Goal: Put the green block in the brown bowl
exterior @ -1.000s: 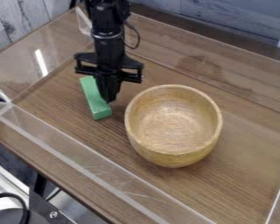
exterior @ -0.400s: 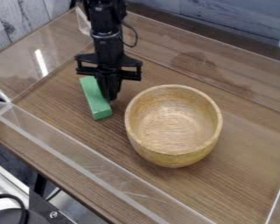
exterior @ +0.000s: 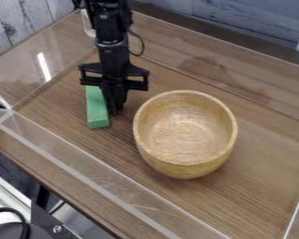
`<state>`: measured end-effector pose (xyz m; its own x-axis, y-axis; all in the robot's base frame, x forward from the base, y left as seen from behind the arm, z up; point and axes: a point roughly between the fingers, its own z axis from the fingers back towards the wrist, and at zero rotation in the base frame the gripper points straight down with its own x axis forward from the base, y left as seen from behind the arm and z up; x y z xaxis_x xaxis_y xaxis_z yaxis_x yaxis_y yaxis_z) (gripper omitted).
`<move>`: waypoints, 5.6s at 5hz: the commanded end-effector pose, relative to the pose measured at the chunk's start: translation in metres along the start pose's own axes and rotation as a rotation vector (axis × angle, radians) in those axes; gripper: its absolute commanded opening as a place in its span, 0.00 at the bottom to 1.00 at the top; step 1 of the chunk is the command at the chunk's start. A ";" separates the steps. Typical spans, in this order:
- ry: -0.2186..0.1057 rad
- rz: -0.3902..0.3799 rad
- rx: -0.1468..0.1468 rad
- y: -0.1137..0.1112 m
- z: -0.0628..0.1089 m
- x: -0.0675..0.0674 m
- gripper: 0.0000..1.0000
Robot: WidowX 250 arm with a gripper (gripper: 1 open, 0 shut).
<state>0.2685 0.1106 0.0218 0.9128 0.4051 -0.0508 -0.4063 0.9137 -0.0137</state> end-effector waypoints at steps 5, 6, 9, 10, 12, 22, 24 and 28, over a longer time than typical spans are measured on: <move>-0.065 0.060 -0.004 -0.005 0.010 0.008 0.00; -0.050 0.077 -0.002 -0.004 0.009 0.009 0.00; -0.095 -0.024 -0.074 -0.035 0.058 -0.004 0.00; -0.071 -0.076 -0.072 -0.059 0.077 -0.010 0.00; -0.040 -0.026 -0.046 -0.032 0.056 -0.026 1.00; 0.037 0.107 -0.135 -0.063 0.107 -0.008 0.00; 0.010 0.351 -0.074 -0.033 0.080 0.003 1.00; 0.014 0.763 0.038 -0.013 0.067 -0.021 1.00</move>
<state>0.2525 0.0878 0.0749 0.3791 0.9211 -0.0892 -0.9155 0.3873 0.1089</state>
